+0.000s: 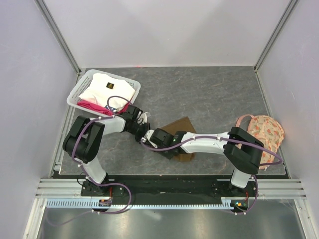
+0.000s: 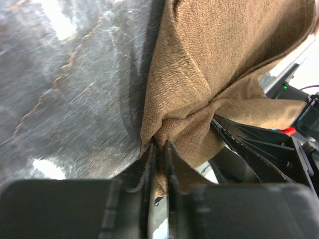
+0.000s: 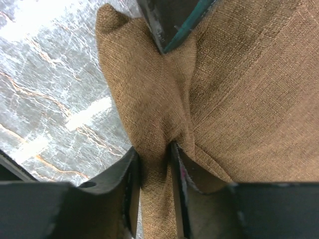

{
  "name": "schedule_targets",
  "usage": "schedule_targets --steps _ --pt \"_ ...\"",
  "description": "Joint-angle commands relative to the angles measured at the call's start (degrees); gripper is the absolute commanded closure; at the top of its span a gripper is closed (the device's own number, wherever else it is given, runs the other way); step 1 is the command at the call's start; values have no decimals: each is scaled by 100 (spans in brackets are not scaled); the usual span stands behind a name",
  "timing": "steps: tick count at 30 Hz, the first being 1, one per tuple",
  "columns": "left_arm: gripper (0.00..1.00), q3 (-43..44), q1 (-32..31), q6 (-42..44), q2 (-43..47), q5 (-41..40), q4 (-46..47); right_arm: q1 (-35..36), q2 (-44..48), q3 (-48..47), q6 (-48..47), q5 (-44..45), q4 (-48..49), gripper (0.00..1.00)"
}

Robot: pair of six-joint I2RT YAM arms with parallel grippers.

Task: Fold the napkin, place the utensils inside, and roll it up
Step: Roll the napkin with the utensil

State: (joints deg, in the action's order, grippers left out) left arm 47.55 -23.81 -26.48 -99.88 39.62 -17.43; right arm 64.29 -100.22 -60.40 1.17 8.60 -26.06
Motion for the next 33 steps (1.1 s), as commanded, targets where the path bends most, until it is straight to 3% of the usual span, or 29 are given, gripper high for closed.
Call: schedule_targets --steps 1,3,9,14,21,33 --pt "63 17 61 170 459 -762 -173 -153 -182 301 120 -1069 -13 69" --pt "49 -26 96 108 776 -1015 -173 -267 -85 318 155 -1526 -13 70" --pt "36 -404 131 3 1513 -1683 -138 -619 99 327 173 -2537 -4 73" --pt "35 -1053 131 -208 2111 -1782 527 -935 170 476 85 -3083 136 74" --pt "35 -1889 123 -516 2947 -870 2058 -1410 -14 635 76 -4076 496 75" --pt "39 -2066 123 -692 2166 -33 3316 -1982 -603 503 -64 -4999 585 76"
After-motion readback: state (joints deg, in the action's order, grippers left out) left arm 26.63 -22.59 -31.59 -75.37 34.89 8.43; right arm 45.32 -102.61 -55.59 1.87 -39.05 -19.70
